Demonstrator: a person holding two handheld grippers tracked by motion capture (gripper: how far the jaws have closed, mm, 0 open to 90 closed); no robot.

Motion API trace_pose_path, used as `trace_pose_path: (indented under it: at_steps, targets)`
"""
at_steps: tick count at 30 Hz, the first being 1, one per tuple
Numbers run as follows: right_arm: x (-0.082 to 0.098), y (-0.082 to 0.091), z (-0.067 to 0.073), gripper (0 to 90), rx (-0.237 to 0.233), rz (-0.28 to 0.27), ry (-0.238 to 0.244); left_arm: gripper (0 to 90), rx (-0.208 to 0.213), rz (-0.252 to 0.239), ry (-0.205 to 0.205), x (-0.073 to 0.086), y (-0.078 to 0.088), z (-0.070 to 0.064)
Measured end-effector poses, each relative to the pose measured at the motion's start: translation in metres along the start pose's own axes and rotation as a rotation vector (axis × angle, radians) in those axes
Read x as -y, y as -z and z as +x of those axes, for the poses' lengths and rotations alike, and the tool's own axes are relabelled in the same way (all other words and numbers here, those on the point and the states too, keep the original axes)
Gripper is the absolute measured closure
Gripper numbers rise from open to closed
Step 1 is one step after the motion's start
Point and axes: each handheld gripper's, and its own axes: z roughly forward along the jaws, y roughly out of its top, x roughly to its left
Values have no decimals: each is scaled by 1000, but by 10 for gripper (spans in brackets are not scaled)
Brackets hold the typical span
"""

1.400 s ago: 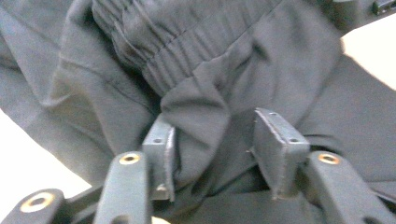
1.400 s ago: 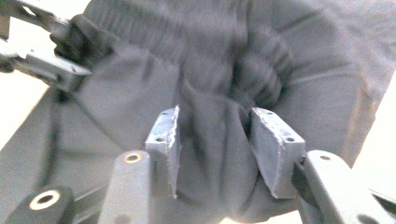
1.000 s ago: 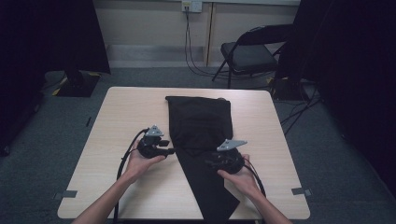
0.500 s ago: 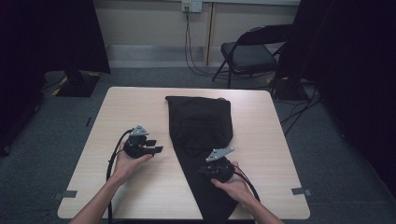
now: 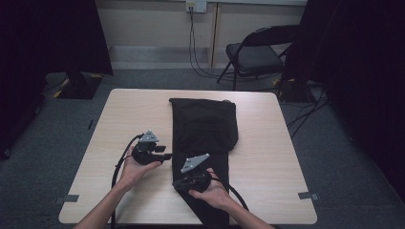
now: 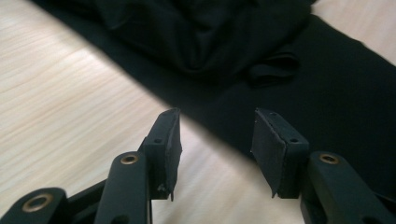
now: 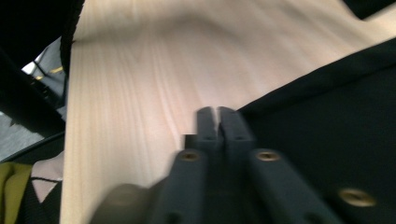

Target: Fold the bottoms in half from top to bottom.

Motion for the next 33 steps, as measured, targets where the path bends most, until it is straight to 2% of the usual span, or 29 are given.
trace_pose_path:
  at_steps: [1, 2, 3, 4, 7, 9, 10, 11, 12, 13, 16, 17, 18, 22, 24, 26, 27, 28, 30, 33]
  targets:
    - [-1, -2, 2, 751, 5, 13, 4, 522, 11, 4, -13, 0, -1, -4]
    - [-2, 0, 2, 720, 24, 13, 9, 522, 26, 6, -16, -1, -2, -8]
    - [-2, 0, 2, 720, 24, 13, 9, 525, 26, 6, -16, -1, -2, -8]
    - [-3, 12, -2, 692, 31, -19, -4, 526, 48, 14, -41, -2, -5, -15]
    - [-1, 38, -13, 708, 88, -64, -38, 545, 84, 28, -71, -4, -12, -28]
    - [6, 54, -23, 744, 130, -79, -65, 560, 96, 35, -76, -4, -14, -31]
    - [12, 60, -27, 756, 161, -74, -79, 570, 122, 53, -86, -3, -20, -38]
    - [12, 60, -27, 756, 161, -74, -79, 578, 122, 53, -86, -3, -20, -38]
    - [24, 70, -37, 762, 208, -57, -111, 588, 134, 73, -98, -2, -24, -42]
    - [31, 74, -41, 760, 236, -43, -116, 589, 156, 102, -118, -2, -31, -51]
    - [48, 79, -51, 723, 278, -3, -142, 577, 183, 121, -140, -2, -43, -65]
    - [48, 79, -51, 723, 278, -3, -142, 571, 183, 121, -140, -2, -43, -65]
    - [54, 81, -56, 699, 312, 17, -149, 565, 198, 127, -166, -1, -48, -73]
    - [56, 82, -61, 635, 332, 13, -160, 555, 197, 130, -176, 2, -44, -77]
    - [58, 82, -64, 631, 322, 12, -175, 502, 202, 145, -202, 8, -37, -80]
    - [58, 82, -65, 633, 338, 19, -168, 457, 187, 154, -238, 15, -28, -83]
    - [58, 82, -64, 633, 342, 20, -165, 455, 187, 154, -238, 15, -28, -83]
    - [58, 82, -64, 632, 344, 21, -162, 444, 164, 182, -274, 21, -18, -85]
    - [58, 82, -63, 633, 348, 25, -158, 441, 151, 183, -264, 27, -10, -85]
    - [58, 82, -63, 632, 349, 26, -156, 440, 134, 190, -275, 32, -3, -83]
